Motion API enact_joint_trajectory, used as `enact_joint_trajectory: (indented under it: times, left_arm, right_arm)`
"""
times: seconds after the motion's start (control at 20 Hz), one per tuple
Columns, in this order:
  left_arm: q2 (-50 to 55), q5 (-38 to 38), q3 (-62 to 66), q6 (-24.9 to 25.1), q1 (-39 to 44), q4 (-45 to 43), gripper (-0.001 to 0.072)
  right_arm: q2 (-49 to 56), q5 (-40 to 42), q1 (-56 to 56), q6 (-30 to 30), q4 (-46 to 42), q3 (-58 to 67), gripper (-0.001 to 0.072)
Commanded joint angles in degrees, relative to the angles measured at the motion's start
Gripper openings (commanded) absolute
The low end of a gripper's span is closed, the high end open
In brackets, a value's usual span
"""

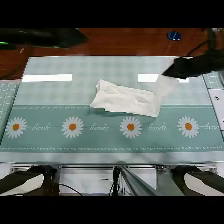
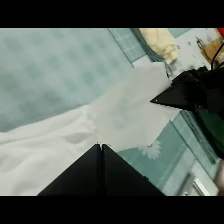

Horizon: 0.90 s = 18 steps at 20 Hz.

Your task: Fold the shirts.

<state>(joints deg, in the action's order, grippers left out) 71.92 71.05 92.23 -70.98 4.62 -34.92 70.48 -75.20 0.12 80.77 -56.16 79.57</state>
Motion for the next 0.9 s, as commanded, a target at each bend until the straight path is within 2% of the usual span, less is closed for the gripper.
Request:
enact_joint_trajectory:
  times: [0.0, 0.2, 0.45, 0.6, 0.65, 0.75, 0.85]
  left_arm:
    - [-13.9, 9.2, 0.0, 1.5, -15.6, -4.8, 0.0024]
    - [-20.5, 11.2, 0.0, 1.6, -23.9, -5.7, 0.0025]
    - [-21.0, 14.1, -2.6, 1.3, -21.6, -6.3, 0.0025]
    - [-21.0, 15.4, -6.3, 1.3, -19.5, -6.3, 0.0025]
    - [-21.0, 16.1, -7.8, 1.3, -18.8, -6.3, 0.0025]
    - [-21.0, 16.6, -10.9, 1.6, -17.7, -6.3, 0.0025]
    - [-21.0, 16.5, -14.4, 2.7, -16.5, -6.3, 0.0025]
  right_arm:
    - [5.2, 10.4, 9.9, 6.0, -2.9, 0.0, 0.0026]
    - [12.5, 23.0, 19.6, 10.7, -2.7, 0.0, 0.0026]
    - [21.2, 35.6, 29.0, 14.6, -2.2, 0.0, 0.0026]
    - [25.4, 43.5, 32.9, 14.8, 2.6, 0.0, 0.003]
    - [26.5, 46.0, 33.7, 14.7, 5.0, 0.0, 0.0075]
    - [27.9, 49.9, 35.0, 14.4, 9.4, 0.0, 0.0351]
    - [27.6, 51.3, 35.7, 14.3, 10.2, 0.0, 0.0503]
